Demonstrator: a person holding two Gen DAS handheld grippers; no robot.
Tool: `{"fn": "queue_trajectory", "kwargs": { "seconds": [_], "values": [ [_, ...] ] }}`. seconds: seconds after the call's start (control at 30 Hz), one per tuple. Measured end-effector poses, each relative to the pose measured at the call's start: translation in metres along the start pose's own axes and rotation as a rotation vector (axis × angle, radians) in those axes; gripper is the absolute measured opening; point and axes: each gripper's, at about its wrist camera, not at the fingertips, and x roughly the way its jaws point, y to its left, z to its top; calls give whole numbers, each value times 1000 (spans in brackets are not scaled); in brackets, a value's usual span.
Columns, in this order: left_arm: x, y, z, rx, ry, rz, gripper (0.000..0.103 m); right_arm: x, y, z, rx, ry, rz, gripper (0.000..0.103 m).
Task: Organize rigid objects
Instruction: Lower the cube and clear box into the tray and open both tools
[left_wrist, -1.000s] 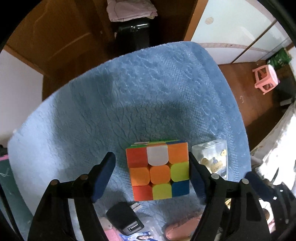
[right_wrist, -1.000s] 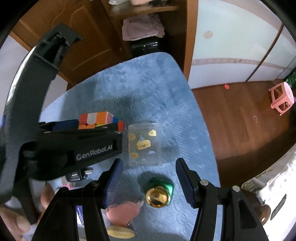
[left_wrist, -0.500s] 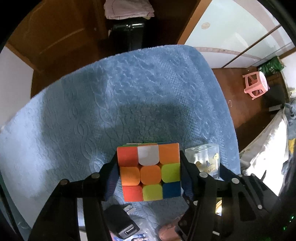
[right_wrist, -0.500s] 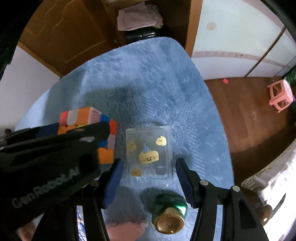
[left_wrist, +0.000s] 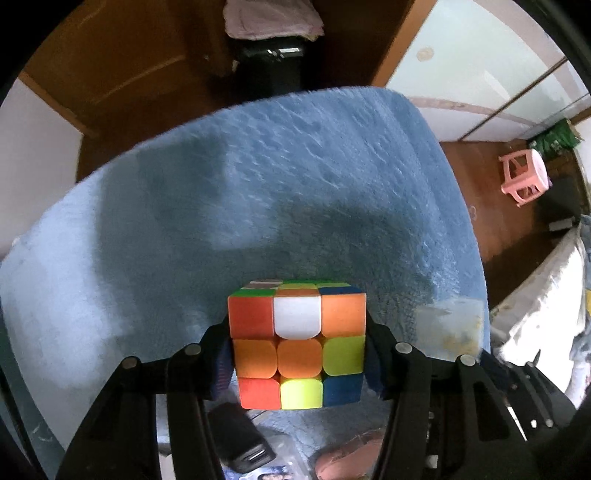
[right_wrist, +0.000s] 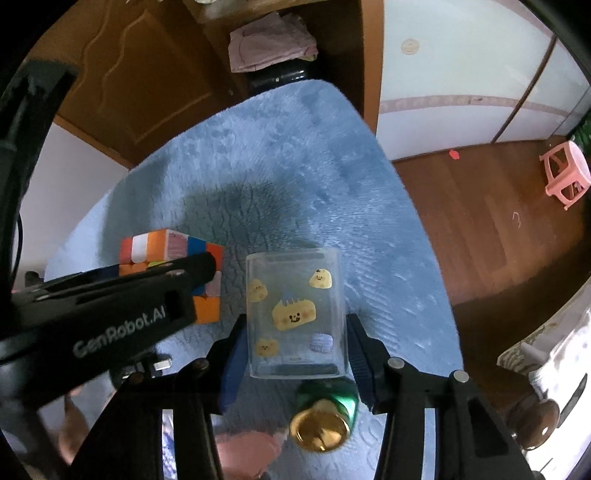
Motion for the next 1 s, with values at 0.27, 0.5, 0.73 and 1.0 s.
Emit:
{"fn": "queue_trajectory", "kwargs": {
  "seconds": [0.27, 0.5, 0.73, 1.0],
  "values": [
    [-86, 13, -35, -8, -114, -12, 60, -65, 2, -20, -41, -82, 82, 50],
    [-175, 20, -108, 30, -195, -16, 60, -163, 14, -73, -169, -207, 155, 50],
    [-246, 14, -193, 11, -298, -66, 60, -236, 14, -146, -257, -308, 202, 50],
    [-237, 0, -279, -13, -324, -51, 60, -244, -8, -225, -318, -307, 125, 50]
  ]
}}
